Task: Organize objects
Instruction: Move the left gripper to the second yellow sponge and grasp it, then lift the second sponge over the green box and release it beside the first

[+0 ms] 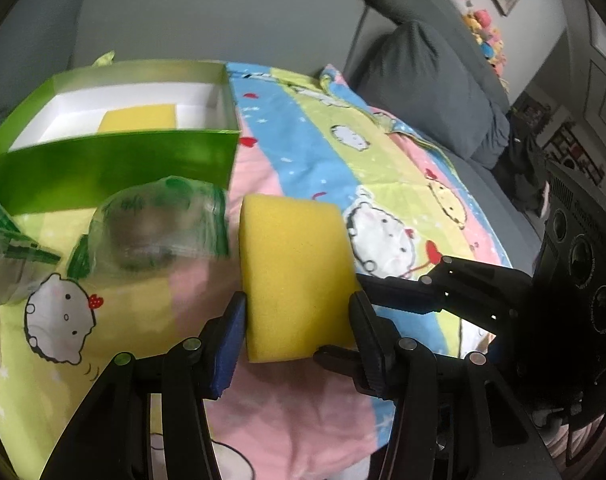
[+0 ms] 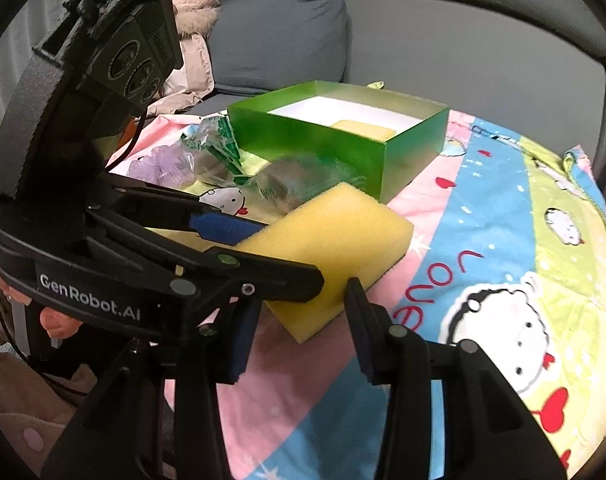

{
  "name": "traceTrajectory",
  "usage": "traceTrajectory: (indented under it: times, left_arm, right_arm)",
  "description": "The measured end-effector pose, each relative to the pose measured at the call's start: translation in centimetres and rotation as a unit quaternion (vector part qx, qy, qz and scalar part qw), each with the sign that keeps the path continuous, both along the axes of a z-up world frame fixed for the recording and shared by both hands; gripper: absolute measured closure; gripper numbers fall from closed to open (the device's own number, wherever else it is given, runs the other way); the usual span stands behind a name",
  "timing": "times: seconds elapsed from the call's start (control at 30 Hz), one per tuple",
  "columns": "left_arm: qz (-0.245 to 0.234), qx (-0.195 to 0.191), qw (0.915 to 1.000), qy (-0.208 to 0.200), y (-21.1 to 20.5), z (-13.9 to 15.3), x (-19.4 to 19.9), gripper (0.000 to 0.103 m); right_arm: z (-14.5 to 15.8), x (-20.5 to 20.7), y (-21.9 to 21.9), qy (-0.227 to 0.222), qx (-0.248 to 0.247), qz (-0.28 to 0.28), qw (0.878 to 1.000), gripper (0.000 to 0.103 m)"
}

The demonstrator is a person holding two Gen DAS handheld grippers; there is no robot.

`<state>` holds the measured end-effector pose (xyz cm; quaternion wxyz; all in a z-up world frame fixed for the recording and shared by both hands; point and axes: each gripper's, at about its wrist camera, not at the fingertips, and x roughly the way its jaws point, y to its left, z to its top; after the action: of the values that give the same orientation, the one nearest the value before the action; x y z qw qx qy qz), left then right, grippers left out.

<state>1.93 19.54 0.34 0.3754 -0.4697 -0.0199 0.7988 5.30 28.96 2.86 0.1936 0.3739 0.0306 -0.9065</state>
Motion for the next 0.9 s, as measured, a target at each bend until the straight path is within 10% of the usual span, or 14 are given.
traceTrajectory:
  times: [0.9]
  left_arm:
    - [0.041,0.014,0.9937,0.103,-3.2,7.0,1.2,0.051]
  right_arm:
    - [6.2,0.2,-3.0,0.081,0.039,0.016,0.996,0.061]
